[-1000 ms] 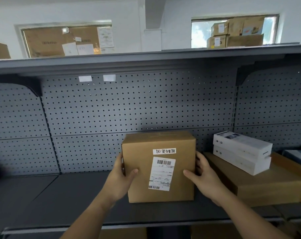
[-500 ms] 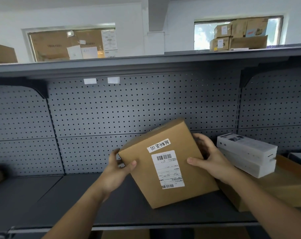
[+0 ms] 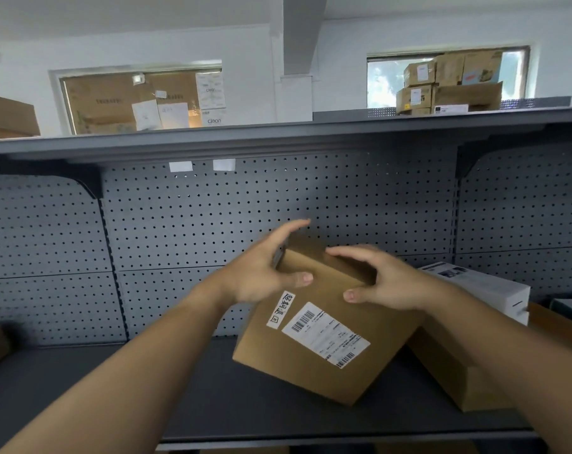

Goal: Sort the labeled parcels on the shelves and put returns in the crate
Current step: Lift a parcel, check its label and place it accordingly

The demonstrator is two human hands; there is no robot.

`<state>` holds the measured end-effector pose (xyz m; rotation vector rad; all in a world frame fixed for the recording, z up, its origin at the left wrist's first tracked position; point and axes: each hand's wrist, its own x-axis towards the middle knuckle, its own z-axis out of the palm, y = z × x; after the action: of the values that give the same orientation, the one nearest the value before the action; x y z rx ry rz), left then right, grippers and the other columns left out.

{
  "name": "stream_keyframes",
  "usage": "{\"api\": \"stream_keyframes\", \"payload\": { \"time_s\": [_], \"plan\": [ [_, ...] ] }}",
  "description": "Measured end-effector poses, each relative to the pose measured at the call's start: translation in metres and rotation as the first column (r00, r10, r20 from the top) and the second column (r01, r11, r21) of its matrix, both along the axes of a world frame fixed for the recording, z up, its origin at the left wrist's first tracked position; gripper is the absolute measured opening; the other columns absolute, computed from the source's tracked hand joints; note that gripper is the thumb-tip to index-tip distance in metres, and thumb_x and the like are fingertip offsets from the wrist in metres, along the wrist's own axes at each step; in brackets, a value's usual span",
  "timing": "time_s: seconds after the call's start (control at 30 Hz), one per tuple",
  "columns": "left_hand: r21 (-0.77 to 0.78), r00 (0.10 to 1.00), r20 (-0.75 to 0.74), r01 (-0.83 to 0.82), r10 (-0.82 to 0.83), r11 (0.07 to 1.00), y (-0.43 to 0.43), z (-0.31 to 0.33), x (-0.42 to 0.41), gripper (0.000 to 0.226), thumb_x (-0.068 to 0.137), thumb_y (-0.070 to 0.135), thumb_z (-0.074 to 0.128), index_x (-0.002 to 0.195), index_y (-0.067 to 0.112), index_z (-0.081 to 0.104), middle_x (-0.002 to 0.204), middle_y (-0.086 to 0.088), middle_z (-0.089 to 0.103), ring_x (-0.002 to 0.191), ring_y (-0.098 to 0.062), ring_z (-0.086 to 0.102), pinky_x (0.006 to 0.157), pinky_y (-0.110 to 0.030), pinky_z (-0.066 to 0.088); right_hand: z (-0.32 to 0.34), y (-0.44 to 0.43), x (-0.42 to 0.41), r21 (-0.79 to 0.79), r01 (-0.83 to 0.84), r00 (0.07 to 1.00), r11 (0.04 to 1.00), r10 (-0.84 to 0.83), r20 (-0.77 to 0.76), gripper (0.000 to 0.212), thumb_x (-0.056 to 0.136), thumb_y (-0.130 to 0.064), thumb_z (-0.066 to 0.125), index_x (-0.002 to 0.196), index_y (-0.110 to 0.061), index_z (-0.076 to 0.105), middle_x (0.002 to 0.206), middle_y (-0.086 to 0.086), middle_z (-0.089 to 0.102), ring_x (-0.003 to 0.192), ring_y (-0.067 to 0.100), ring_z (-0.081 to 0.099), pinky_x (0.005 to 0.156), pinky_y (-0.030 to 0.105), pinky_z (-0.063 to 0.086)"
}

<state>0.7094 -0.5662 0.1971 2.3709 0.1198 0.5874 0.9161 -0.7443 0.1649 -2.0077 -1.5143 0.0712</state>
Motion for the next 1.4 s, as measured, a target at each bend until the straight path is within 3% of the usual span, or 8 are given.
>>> {"api": "stream_keyframes", "payload": {
  "time_s": [0.1,0.2,0.37,0.67,0.87,1.0,1.2,1.4],
  "plan": [
    [-0.127,0.998,-0.064,-0.005,-0.003,0.992,0.014,-0.004,0.002,0.069,0.085,0.017,0.084,0.136,0.049,0.051,0.128,0.004,0.059,0.106,-0.005,0.067,0.089,-0.026,0.059,0.005,0.003,-0.012,-0.039,0.022,0.995,0.999,-0.018,0.101,0.077,0.08,-0.056,0.077,0.137,-0.077,0.029,0.152,-0.024,0.035,0.14,0.022,0.038,0.116,0.054,0.034],
    [-0.231,1.0,-0.029,-0.008,0.001,0.973,0.03,-0.018,-0.007,0.062,0.084,0.005,0.081,0.131,0.038,0.057,0.121,-0.004,0.062,0.093,0.0,0.068,0.082,-0.023,0.058,-0.002,-0.005,-0.01,0.031,0.061,0.991,0.998,-0.064,0.121,0.084,0.079,-0.059,0.079,0.143,-0.07,0.026,0.159,-0.025,0.029,0.148,0.013,0.029,0.124,0.052,0.022],
    [-0.443,0.996,0.074,-0.008,0.045,0.897,0.059,-0.071,-0.03,0.061,0.073,0.016,0.086,0.126,0.037,0.064,0.127,-0.011,0.06,0.103,-0.027,0.067,0.085,-0.036,0.06,-0.04,-0.034,0.004,0.181,0.107,0.976,0.978,-0.069,-0.205,0.101,0.077,-0.044,0.087,0.149,-0.063,0.02,0.163,-0.019,0.023,0.153,0.01,0.02,0.121,0.038,0.026],
    [-0.689,0.978,0.182,0.056,0.098,0.723,0.058,-0.112,-0.029,0.069,0.064,0.025,0.087,0.127,0.032,0.059,0.122,-0.006,0.065,0.096,-0.022,0.069,0.075,-0.035,0.056,-0.088,-0.023,0.0,0.095,0.103,0.875,0.99,-0.045,-0.481,0.107,0.074,-0.039,0.09,0.147,-0.057,0.013,0.144,-0.019,0.046,0.124,0.003,0.049,0.101,0.033,0.046],
    [-0.557,0.995,0.072,-0.02,0.073,0.83,0.069,-0.107,-0.038,0.089,0.047,0.053,0.094,0.127,0.04,0.057,0.134,0.0,0.059,0.115,-0.015,0.064,0.089,-0.034,0.055,-0.046,-0.027,0.007,0.079,0.114,0.923,0.99,-0.076,-0.378,0.096,0.081,-0.033,0.086,0.145,-0.063,0.022,0.143,-0.017,0.046,0.126,0.011,0.049,0.092,0.032,0.048],
    [-0.372,0.999,-0.019,-0.04,0.036,0.927,0.067,-0.091,-0.031,0.095,0.058,0.056,0.087,0.14,0.059,0.04,0.152,0.01,0.04,0.142,-0.008,0.037,0.103,-0.033,0.043,-0.013,-0.02,0.009,-0.008,0.037,0.965,0.999,-0.038,-0.258,0.094,0.081,-0.035,0.086,0.143,-0.069,0.024,0.151,-0.015,0.044,0.129,0.011,0.052,0.109,0.044,0.048],
    [-0.42,0.998,-0.033,0.026,-0.044,0.907,0.055,-0.091,-0.015,0.104,0.068,0.035,0.088,0.144,0.068,0.025,0.139,0.001,0.056,0.119,-0.016,0.064,0.093,-0.036,0.056,0.01,0.006,-0.013,-0.127,0.063,0.996,0.99,-0.071,-0.056,0.095,0.085,-0.036,0.082,0.152,-0.061,0.021,0.149,-0.016,0.046,0.128,0.014,0.055,0.106,0.037,0.049],
    [-0.598,0.997,0.022,-0.041,0.067,0.801,0.066,-0.137,-0.033,0.095,0.066,0.028,0.087,0.136,0.064,0.033,0.12,0.008,0.072,0.111,-0.014,0.069,0.084,-0.03,0.057,-0.03,-0.005,-0.004,0.28,0.226,0.974,0.933,-0.223,-0.042,0.099,0.078,-0.054,0.083,0.147,-0.069,0.013,0.168,-0.023,0.001,0.155,0.016,0.016,0.124,0.059,0.017]
  ]
}}
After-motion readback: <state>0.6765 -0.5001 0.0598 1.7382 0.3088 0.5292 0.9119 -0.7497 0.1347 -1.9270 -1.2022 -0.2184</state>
